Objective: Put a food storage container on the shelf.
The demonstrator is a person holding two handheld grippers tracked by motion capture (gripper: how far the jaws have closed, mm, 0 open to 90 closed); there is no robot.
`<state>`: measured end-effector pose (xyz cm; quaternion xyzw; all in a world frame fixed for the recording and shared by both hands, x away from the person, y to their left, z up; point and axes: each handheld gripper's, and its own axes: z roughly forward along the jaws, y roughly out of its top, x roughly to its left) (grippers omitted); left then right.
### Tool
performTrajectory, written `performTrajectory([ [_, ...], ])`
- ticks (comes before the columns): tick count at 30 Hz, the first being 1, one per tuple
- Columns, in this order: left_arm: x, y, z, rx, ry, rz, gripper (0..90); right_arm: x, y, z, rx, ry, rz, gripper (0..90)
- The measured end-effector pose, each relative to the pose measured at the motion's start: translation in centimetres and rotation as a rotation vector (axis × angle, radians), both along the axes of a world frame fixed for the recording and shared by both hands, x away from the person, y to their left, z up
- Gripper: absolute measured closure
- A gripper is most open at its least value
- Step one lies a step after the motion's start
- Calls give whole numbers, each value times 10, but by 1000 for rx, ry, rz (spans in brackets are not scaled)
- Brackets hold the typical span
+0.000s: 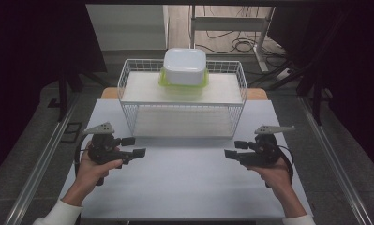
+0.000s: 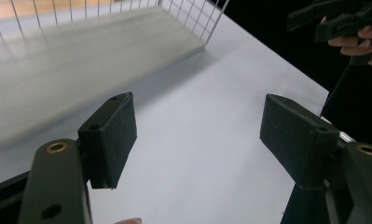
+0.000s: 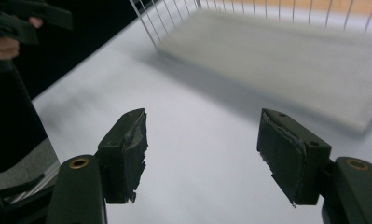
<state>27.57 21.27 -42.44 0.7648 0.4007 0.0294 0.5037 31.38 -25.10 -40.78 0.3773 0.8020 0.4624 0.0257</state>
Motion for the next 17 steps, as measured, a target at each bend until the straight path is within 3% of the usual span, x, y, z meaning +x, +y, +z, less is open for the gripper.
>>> performTrajectory([
  [3,-1,-1,-5,26,2,4,269,0,-4,-12,-13,25,-9,329],
  [8,-2,-4,-6,49,-9,9,268,1,-3,-10,-7,1,-14,329],
  [17,-2,-2,-7,43,-7,13,261,1,-1,-12,-13,-13,-15,303],
])
